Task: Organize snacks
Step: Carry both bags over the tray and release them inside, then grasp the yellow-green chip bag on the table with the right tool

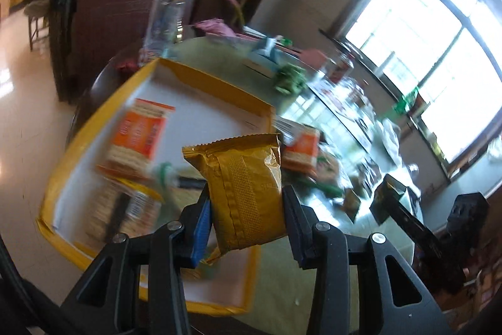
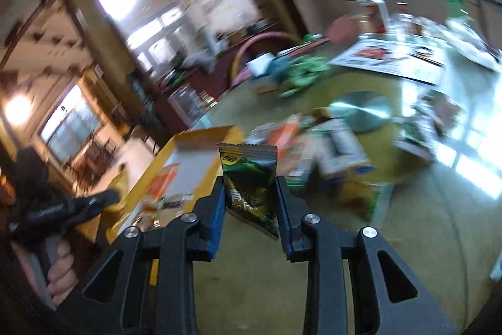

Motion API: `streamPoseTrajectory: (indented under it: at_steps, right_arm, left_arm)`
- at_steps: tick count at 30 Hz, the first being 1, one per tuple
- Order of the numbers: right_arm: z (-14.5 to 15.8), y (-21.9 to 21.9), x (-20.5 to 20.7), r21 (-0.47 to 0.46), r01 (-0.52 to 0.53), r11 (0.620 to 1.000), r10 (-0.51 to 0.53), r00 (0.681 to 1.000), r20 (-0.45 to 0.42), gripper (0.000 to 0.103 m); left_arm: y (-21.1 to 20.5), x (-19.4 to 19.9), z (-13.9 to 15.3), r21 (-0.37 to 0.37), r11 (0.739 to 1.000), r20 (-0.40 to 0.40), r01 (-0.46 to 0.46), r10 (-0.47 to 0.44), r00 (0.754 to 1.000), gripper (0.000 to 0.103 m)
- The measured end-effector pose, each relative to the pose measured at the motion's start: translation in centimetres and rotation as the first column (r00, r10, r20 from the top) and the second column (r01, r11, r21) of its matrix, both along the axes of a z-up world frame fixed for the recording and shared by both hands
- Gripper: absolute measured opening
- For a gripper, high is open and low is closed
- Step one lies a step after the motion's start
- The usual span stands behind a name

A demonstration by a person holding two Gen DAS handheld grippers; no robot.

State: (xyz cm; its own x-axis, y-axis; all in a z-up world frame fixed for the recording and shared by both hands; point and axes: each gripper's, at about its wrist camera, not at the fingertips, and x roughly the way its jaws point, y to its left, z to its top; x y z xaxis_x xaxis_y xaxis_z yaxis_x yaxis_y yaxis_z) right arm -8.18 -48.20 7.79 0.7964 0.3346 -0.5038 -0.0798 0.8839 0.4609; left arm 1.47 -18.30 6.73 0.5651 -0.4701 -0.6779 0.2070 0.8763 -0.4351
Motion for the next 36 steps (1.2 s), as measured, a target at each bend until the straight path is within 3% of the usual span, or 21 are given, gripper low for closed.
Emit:
streamPoseTrajectory:
  at_steps: [4,9,16,19,22,24,26,27,28,30,33,36]
  right_arm:
    - [1.0,4.7,3.7,0.034,-0.115,0.993,0.116,0.993,-0.029,0.032]
    - [-0.3,11.2,10.5,-0.024,-0.182,0.983,0.178,0.976,-0.129,0.032]
    - [-3.0,14.4,14.8,-0.146,-0.148,0.978,0.114,0.970,-0.216,0.032]
    - [-4.3,14.5,15.6,-0.116,-0.162,0.980,0.127,0.955,-0.267,0.032]
    - [-4.8,14.8,16.0,-0.163,-0.146,0.976,0.095,0.954,-0.284,0.032]
    - [-5.3,14.7,16.4,-0.135,-0.152,0.979,0.105,0.947,-0.305,0.034]
    - [-5.6,14.8,16.5,-0.133,-0.148,0.980,0.101,0.945,-0.310,0.034]
    - [-5.6,14.8,16.4,-0.130,-0.154,0.979,0.109,0.947,-0.303,0.034]
    - [-5.4,14.6,16.2,-0.119,-0.161,0.980,0.120,0.948,-0.295,0.036]
    - [-4.6,14.2,15.6,-0.105,-0.164,0.981,0.130,0.954,-0.270,0.052]
    - [-2.5,12.7,13.0,-0.116,-0.150,0.982,0.125,0.973,-0.195,0.062]
    - [-1.0,9.6,9.7,-0.097,-0.124,0.988,0.110,0.985,-0.130,0.076]
  left_arm:
    - [1.8,3.9,-1.1,-0.006,1.000,-0.042,0.003,-0.003,0.999,0.042]
    - [2.7,8.9,-3.8,-0.028,1.000,-0.136,0.000,-0.004,0.991,0.042]
    - [2.6,11.9,-6.1,-0.014,0.999,-0.187,0.031,-0.033,0.982,0.042]
    - [2.6,12.1,-6.5,0.014,0.999,-0.203,0.034,-0.030,0.979,0.042]
    - [2.5,12.3,-7.1,0.035,0.998,-0.214,0.045,-0.037,0.976,0.043]
    - [2.8,12.4,-7.4,0.017,0.999,-0.227,0.030,-0.025,0.974,0.047]
    - [3.2,12.3,-7.3,-0.011,1.000,-0.222,0.017,-0.019,0.975,0.068]
    - [3.5,12.1,-7.1,-0.029,0.999,-0.212,0.016,-0.021,0.977,0.073]
    - [3.7,11.8,-6.7,-0.041,0.999,-0.198,0.012,-0.019,0.980,0.077]
    - [4.1,10.9,-5.8,-0.055,0.998,-0.159,0.001,-0.009,0.987,0.077]
    - [4.3,8.3,-4.4,-0.080,0.997,-0.092,-0.017,0.009,0.996,0.077]
    - [3.0,4.4,-2.6,-0.056,0.998,0.005,0.009,-0.009,1.000,0.077]
